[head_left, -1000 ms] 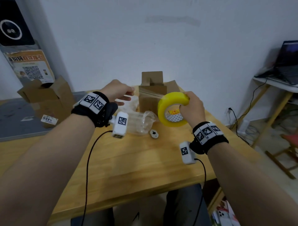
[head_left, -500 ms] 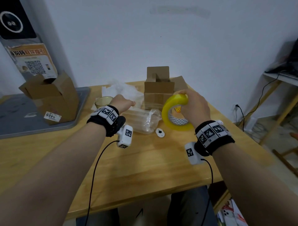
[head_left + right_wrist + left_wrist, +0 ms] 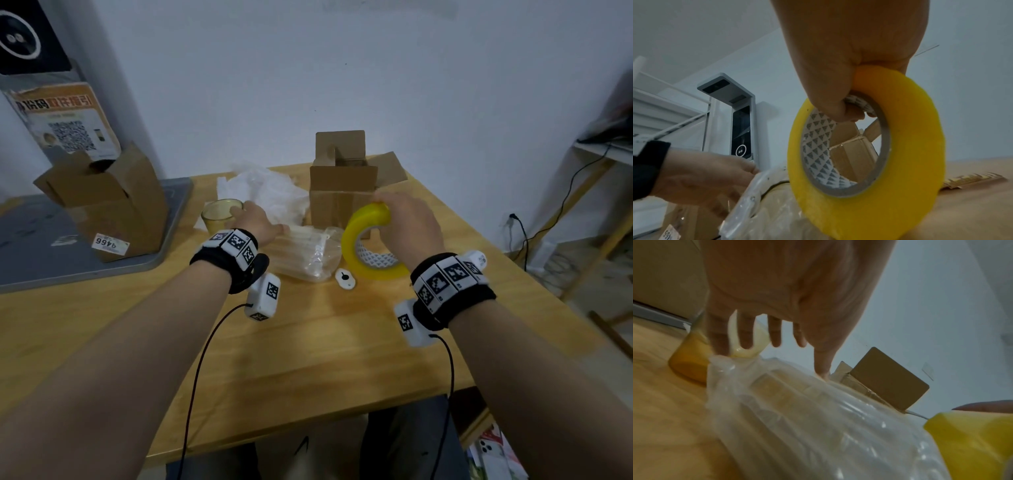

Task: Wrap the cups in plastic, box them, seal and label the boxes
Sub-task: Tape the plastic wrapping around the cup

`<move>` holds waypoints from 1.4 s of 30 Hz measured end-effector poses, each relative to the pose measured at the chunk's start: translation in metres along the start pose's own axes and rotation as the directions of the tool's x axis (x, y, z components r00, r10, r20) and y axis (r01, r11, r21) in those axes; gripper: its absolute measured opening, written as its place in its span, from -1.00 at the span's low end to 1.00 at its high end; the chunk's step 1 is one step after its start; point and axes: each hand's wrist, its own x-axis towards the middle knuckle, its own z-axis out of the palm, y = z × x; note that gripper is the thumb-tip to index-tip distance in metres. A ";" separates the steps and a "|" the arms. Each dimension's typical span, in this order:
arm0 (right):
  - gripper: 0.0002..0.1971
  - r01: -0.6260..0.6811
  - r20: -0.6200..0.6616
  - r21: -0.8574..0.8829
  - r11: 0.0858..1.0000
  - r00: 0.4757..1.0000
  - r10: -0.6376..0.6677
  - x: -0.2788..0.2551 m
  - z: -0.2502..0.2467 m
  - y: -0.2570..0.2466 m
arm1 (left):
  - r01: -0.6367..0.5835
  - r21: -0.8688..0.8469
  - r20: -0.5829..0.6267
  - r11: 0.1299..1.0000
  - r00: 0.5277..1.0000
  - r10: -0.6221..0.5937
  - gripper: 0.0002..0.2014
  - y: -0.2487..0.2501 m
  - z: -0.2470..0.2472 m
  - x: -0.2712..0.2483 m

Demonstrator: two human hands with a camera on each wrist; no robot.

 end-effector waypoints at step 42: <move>-0.29 -0.159 0.178 0.929 0.333 0.984 -0.027 0.016 -0.022 -0.060 | -0.133 -0.482 0.031 0.866 0.985 0.168 0.06 -0.070 0.007 -0.028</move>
